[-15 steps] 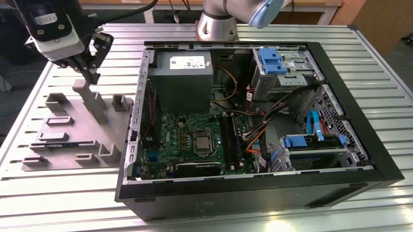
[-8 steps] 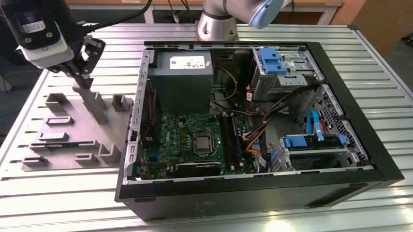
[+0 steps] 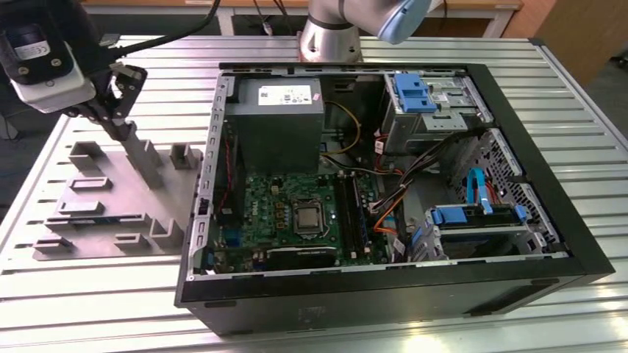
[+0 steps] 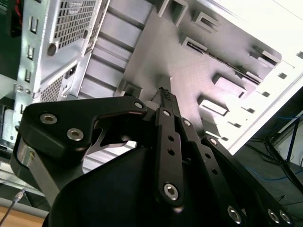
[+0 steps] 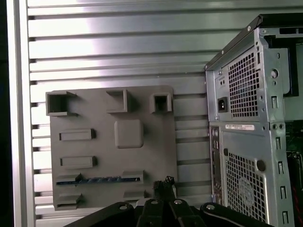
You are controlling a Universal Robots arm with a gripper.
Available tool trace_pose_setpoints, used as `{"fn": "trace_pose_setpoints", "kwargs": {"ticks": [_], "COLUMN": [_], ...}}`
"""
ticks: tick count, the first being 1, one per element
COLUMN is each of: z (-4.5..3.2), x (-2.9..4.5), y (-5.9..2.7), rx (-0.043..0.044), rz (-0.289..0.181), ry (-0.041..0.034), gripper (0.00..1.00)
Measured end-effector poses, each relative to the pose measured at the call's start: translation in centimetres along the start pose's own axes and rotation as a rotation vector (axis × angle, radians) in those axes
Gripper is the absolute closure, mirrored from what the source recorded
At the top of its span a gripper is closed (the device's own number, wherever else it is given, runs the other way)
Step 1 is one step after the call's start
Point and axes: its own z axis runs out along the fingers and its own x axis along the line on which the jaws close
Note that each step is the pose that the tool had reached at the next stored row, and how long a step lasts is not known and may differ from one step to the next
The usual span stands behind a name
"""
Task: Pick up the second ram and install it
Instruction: 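Reach for the second ram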
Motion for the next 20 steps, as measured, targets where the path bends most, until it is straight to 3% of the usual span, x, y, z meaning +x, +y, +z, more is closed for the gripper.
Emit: {"fn": "trace_pose_setpoints", "kwargs": {"ticks": [20], "z": [1.6], "x": [3.63], "y": [-1.06], "rx": [0.0], "rz": [0.0], "ry": [0.0], "gripper": [0.89]}}
